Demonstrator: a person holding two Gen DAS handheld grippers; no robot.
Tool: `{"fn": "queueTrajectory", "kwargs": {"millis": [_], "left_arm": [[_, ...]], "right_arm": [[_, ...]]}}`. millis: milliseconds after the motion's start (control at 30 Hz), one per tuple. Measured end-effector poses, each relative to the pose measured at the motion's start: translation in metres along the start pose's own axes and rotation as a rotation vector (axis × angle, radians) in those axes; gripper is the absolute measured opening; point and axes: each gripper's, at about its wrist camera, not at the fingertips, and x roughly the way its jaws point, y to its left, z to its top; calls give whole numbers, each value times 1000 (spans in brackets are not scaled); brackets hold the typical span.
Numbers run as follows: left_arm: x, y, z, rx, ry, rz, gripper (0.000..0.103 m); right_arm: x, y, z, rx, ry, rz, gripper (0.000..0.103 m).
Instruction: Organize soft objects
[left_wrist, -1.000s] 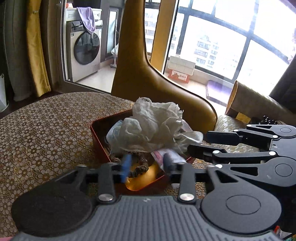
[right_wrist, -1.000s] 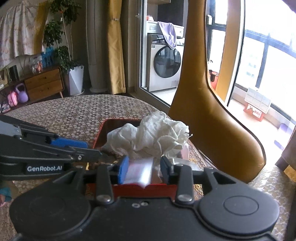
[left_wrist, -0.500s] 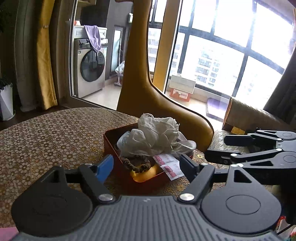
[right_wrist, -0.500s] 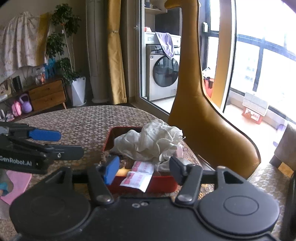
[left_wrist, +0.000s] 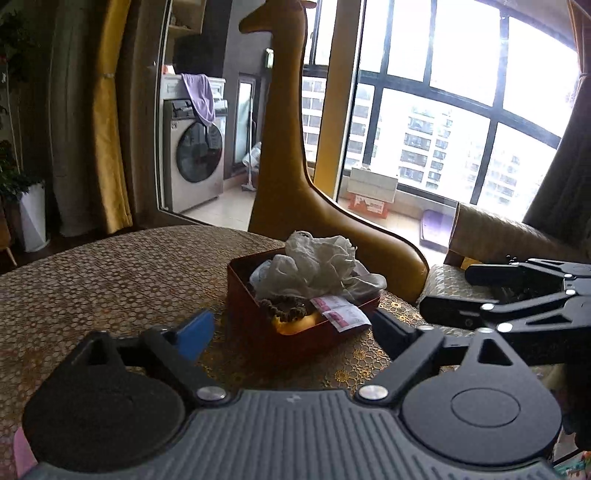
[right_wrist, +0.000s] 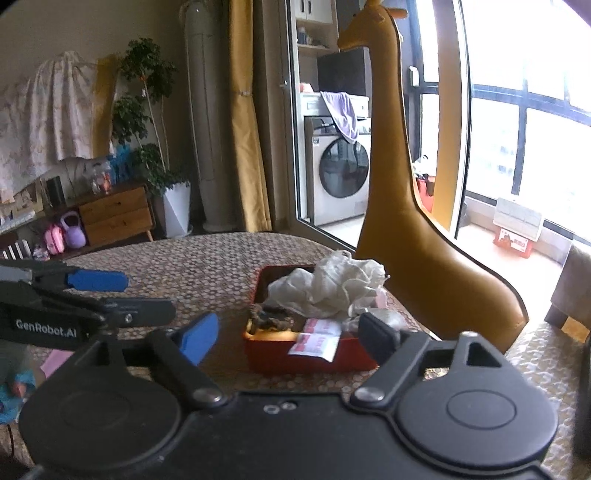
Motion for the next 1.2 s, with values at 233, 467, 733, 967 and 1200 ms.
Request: {"fn": "queueTrajectory", "kwargs": {"millis": [233,467,733,967,1200], "left_arm": [[-29,-1,-9,-13,-31,11,100],[-52,-6,-17,-1,-61,45,101],[-67,-4,-25,-22,-76,27,101],[-68,-5,-27,-13,-76,23,101],[-68,-6,-26,-7,-80,26,101]], "right_arm": [[-24,12,-2,8,-56,0,100],[-41,25,-9,-5,-91,-26,103],[-50,29,-18,-10,-103,-65,103],[-52,34,-21,-4,-108,-66,103],[-49,33,-21,9,-108,-71,103]]}}
